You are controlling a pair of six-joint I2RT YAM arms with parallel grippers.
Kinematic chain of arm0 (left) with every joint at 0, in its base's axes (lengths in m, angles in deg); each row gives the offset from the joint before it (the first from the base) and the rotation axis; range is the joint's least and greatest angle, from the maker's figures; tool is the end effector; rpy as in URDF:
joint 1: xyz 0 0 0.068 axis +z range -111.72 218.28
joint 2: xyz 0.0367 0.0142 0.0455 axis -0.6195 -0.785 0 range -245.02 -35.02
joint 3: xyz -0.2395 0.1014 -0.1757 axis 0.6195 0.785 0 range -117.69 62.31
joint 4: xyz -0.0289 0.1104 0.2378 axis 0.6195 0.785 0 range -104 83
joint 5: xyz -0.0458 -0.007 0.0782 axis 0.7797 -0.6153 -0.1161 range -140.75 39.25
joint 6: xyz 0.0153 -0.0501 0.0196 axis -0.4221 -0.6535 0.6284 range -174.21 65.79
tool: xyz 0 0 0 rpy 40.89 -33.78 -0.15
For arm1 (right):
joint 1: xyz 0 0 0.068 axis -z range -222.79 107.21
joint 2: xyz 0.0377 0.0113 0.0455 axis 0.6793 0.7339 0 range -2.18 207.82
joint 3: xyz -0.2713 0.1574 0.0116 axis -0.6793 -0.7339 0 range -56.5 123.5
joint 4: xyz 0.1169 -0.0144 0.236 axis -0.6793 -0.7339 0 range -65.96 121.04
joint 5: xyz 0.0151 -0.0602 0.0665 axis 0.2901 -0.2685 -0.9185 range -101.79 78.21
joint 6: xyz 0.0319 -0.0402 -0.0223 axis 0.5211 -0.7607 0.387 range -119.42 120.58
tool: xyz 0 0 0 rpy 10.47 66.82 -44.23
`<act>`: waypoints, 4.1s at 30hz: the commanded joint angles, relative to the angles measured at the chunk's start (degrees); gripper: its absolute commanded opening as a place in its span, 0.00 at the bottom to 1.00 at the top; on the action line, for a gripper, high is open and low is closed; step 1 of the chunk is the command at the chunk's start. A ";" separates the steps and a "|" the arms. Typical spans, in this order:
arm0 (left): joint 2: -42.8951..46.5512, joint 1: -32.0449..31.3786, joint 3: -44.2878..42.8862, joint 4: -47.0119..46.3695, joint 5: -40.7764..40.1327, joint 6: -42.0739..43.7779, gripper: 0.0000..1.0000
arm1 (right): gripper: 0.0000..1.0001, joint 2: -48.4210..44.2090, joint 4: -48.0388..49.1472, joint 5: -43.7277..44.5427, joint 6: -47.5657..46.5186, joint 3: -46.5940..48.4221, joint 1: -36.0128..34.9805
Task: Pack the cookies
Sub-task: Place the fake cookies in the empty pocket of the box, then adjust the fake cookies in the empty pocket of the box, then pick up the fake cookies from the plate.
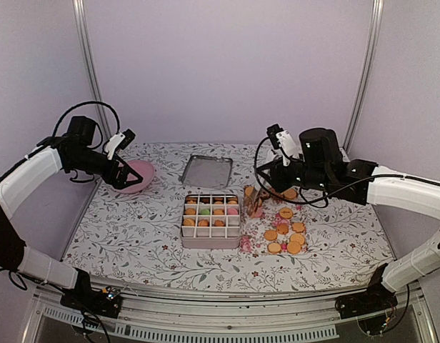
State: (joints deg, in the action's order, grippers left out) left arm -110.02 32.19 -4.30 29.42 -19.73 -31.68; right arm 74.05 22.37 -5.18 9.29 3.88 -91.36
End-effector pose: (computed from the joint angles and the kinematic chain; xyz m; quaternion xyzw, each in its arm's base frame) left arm 0.2570 -0.0474 0.3484 0.3098 0.8607 -0.2051 0.3481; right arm 0.2042 0.2248 0.3545 -0.2569 0.8000 0.2162 0.4972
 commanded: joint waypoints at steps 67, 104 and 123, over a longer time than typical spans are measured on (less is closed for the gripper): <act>1.12 0.60 -1.33 1.49 -0.35 0.78 0.99 | 0.21 9.20 7.86 -5.74 -1.99 2.81 -4.19; 1.41 0.57 -1.25 1.66 0.10 0.46 0.99 | 0.34 -12.32 2.74 5.93 0.92 -15.82 0.38; 1.61 0.58 -1.32 1.75 -0.17 0.74 0.99 | 0.36 -9.32 3.42 5.36 -0.15 -18.25 0.68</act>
State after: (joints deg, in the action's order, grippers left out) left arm -109.58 32.19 -4.30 30.53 -20.19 -31.44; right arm 65.66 25.11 0.15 9.31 -13.19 -91.08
